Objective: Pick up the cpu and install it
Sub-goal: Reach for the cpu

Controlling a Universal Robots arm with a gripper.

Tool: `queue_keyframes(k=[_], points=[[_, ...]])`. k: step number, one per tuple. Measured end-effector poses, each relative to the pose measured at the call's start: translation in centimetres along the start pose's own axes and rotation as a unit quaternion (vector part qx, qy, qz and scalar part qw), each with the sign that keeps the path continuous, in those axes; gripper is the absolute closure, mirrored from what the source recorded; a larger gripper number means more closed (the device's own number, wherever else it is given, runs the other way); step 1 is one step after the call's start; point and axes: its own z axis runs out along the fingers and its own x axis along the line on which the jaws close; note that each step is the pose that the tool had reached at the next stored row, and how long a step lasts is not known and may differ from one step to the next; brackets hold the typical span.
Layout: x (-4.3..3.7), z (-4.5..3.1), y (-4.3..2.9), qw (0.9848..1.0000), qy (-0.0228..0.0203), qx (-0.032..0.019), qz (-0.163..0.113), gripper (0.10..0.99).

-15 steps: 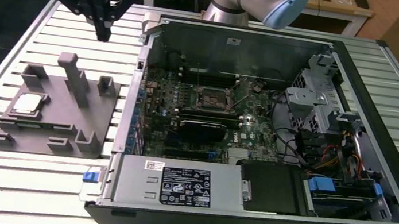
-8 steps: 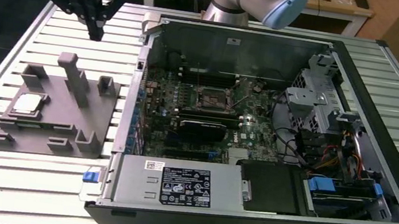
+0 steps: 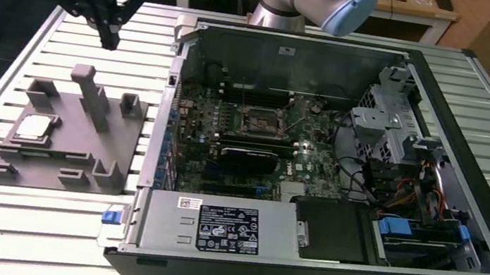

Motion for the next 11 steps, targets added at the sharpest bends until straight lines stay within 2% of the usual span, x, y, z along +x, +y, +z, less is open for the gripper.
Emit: queue_keyframes(k=[11], points=[[1.2, -0.03, -0.24, 1.0, 0.0, 0.0, 0.0, 0.98]])
